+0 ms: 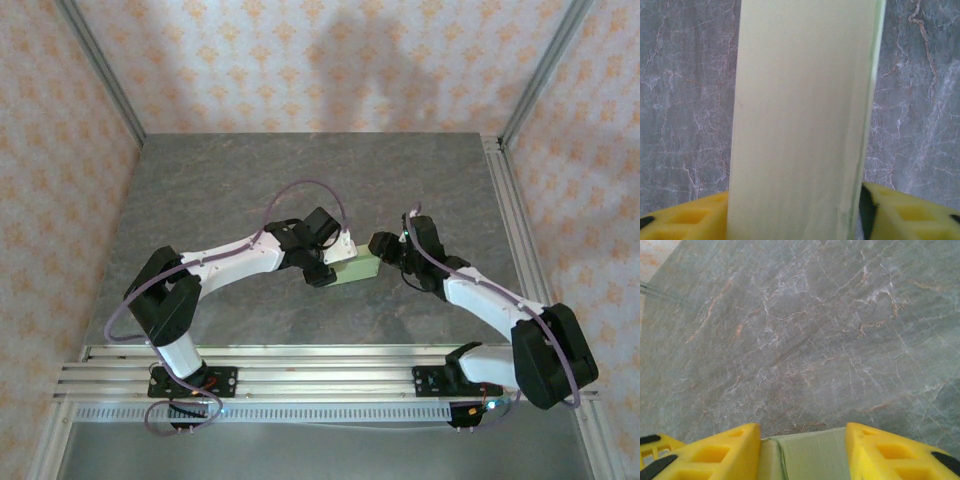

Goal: Fold the paper box

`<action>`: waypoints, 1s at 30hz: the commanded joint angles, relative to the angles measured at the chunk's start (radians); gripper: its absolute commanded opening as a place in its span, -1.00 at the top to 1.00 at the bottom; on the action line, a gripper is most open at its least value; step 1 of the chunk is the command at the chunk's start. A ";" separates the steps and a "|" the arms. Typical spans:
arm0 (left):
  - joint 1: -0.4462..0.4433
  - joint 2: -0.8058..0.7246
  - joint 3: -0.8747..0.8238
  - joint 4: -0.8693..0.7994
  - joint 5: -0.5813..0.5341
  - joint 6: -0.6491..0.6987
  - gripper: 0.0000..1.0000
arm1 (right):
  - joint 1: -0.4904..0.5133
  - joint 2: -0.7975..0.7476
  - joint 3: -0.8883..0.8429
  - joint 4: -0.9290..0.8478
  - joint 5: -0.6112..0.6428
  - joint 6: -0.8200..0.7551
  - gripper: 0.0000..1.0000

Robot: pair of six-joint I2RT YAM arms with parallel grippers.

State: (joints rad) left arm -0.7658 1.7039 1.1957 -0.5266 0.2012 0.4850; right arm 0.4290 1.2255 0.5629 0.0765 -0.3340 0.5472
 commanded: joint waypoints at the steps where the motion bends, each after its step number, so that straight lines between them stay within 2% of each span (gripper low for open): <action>1: -0.006 -0.034 -0.013 0.008 0.009 -0.032 -0.38 | -0.002 -0.009 -0.082 0.050 0.011 -0.069 0.02; 5: -0.006 -0.058 -0.023 0.036 0.029 -0.069 -0.59 | 0.001 -0.023 -0.138 0.131 0.021 -0.121 -0.01; 10: -0.005 -0.099 -0.024 0.073 0.084 -0.126 -0.99 | 0.017 -0.035 -0.202 0.212 0.082 -0.187 -0.01; 18: 0.001 -0.191 -0.075 0.220 0.228 -0.294 -1.00 | 0.047 -0.019 -0.253 0.304 0.153 -0.234 -0.02; 21: 0.037 -0.213 -0.103 0.288 0.250 -0.421 -1.00 | 0.050 -0.011 -0.264 0.332 0.148 -0.223 -0.02; 23: 0.057 -0.213 -0.109 0.280 0.233 -0.458 -0.99 | 0.052 -0.009 -0.267 0.340 0.149 -0.220 -0.02; 26: 0.078 -0.209 -0.126 0.259 0.214 -0.466 -0.87 | 0.051 -0.005 -0.265 0.345 0.149 -0.221 -0.02; 30: 0.113 -0.187 -0.140 0.245 0.226 -0.485 -0.52 | 0.052 0.006 -0.257 0.344 0.139 -0.221 -0.02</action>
State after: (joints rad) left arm -0.6674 1.5101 1.0672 -0.2871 0.4126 0.0425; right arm 0.4755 1.2007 0.3328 0.5140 -0.2165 0.3538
